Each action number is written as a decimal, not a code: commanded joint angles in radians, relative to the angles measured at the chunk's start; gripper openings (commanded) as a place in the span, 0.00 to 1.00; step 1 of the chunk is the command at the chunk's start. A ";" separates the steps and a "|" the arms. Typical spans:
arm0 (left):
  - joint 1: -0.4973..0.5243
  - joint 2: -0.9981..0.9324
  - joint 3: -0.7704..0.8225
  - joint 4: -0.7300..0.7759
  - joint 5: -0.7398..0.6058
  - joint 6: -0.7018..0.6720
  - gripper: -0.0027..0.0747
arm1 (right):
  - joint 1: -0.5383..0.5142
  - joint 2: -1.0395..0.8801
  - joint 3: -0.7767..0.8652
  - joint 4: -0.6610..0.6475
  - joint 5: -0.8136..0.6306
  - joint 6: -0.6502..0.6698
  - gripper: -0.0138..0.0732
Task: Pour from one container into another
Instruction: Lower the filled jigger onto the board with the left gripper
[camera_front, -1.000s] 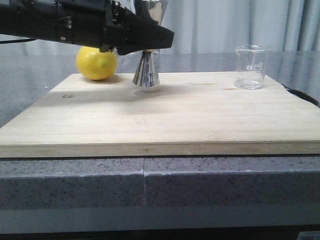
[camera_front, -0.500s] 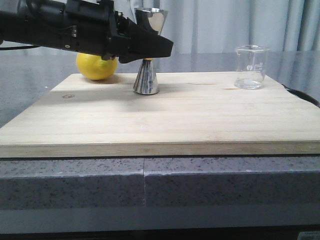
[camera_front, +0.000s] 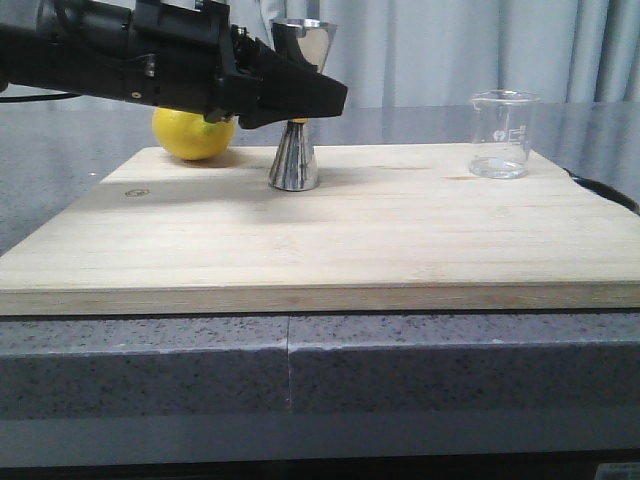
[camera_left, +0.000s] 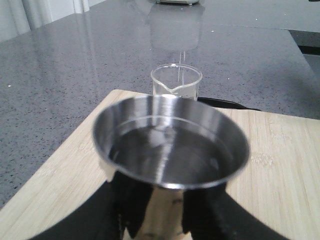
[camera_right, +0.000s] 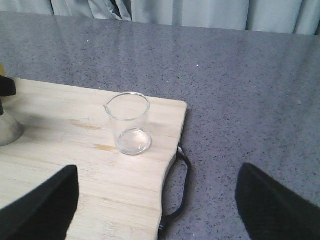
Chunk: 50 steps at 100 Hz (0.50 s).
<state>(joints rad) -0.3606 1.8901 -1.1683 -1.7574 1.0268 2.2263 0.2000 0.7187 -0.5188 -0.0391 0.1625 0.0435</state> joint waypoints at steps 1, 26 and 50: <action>0.005 -0.048 -0.032 -0.096 0.059 -0.005 0.34 | 0.003 -0.007 -0.029 -0.013 -0.078 -0.012 0.82; 0.005 -0.048 -0.032 -0.096 0.059 -0.005 0.35 | 0.003 -0.007 -0.029 -0.013 -0.078 -0.012 0.82; 0.005 -0.048 -0.032 -0.096 0.059 -0.005 0.38 | 0.003 -0.007 -0.029 -0.013 -0.078 -0.012 0.82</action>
<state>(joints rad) -0.3606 1.8901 -1.1683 -1.7574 1.0268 2.2263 0.2000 0.7187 -0.5188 -0.0391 0.1625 0.0435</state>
